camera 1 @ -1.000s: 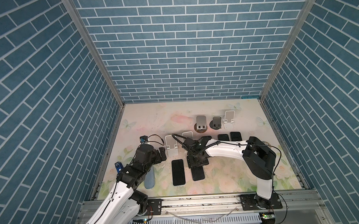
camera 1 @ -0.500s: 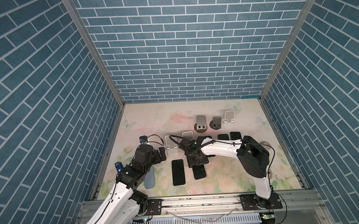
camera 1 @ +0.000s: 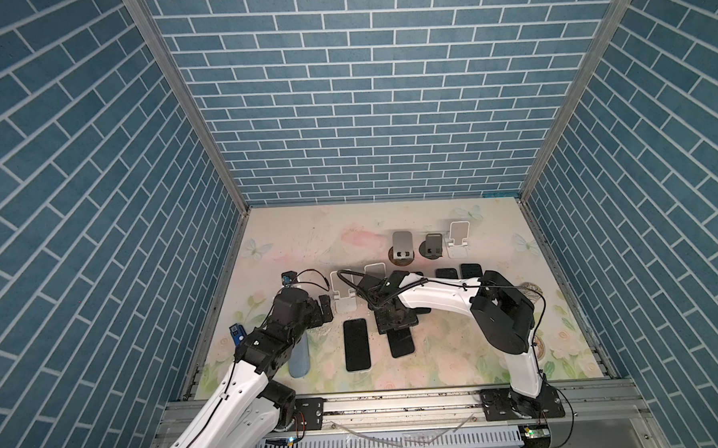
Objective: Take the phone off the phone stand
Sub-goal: 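Lower the purple phone flat onto the table and open the right gripper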
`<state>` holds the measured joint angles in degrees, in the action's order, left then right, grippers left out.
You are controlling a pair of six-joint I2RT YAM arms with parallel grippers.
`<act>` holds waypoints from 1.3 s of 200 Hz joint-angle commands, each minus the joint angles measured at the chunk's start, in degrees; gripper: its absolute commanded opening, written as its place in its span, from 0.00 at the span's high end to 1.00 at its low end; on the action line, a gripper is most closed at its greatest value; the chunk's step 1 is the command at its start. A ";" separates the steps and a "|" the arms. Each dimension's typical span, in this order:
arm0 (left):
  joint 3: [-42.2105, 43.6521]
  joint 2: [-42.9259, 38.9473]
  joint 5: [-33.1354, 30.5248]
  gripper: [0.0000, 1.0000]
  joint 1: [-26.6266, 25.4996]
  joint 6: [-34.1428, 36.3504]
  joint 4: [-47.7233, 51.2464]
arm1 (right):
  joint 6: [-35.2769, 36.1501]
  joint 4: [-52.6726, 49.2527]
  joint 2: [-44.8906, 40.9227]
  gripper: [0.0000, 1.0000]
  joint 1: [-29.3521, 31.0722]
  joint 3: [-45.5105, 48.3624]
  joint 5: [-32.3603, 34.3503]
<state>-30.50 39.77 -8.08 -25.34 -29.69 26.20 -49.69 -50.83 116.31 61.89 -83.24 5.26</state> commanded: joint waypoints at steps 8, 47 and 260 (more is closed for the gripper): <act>-0.62 -0.43 -0.89 0.00 0.39 0.95 0.08 | -1.91 -1.99 1.90 0.41 0.30 -1.66 1.19; -0.67 0.33 -0.89 0.00 0.40 1.22 -0.09 | -1.81 -1.66 1.90 0.38 0.42 -1.39 1.07; -0.26 -0.30 -1.63 0.00 0.52 1.85 0.39 | -0.20 -0.96 0.82 0.15 0.43 -1.74 1.64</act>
<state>-30.50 40.07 -8.47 -25.34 -28.67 26.22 -49.52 -50.96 116.84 61.89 -84.01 5.06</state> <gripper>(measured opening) 0.996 0.835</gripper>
